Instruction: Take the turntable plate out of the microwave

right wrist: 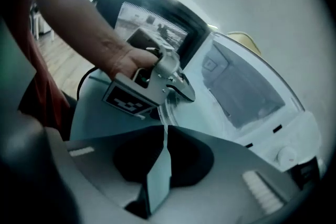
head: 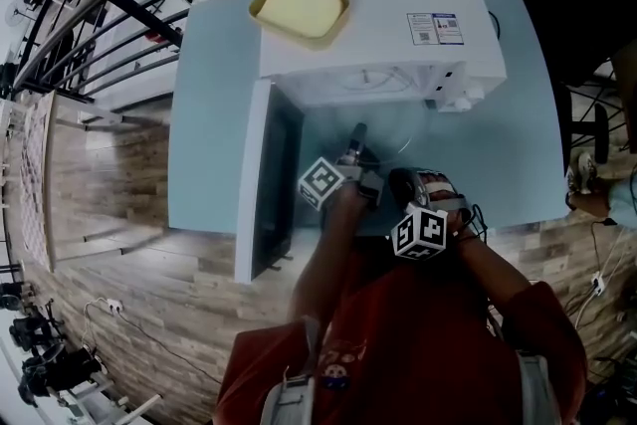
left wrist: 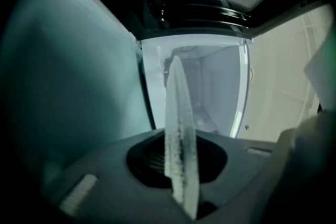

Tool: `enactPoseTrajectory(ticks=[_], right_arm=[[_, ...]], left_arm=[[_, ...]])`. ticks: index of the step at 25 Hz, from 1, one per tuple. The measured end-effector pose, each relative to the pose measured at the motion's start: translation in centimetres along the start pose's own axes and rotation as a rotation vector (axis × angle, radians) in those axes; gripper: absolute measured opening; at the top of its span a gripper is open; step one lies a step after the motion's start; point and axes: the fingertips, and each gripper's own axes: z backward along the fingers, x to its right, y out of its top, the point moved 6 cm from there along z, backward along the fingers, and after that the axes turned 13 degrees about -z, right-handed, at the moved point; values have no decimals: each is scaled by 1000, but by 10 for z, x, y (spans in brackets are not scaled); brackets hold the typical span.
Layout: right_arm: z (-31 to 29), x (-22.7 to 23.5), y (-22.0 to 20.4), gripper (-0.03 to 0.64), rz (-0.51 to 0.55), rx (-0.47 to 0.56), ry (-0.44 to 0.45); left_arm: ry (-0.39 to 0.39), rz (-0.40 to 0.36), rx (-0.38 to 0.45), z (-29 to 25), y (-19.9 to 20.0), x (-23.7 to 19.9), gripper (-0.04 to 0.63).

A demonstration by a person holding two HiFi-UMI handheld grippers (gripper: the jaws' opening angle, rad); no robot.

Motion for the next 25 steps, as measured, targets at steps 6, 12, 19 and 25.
enactPoseTrajectory(ticks=[6,12,19,25], right_arm=[[25,17,-8,5,-258,71,31],[45,41,-17,5,-518,176,50],[69,76,-23,5,-654,282,-10],[90,102,-19,5,-705,409,-66]], left_arm=[[3,4,14,12,-11,6,21],[30,3,36,28,-21,13,21],[-19,43,99,48,-23,40,21],[-31,25,127,70,-18,67,21]])
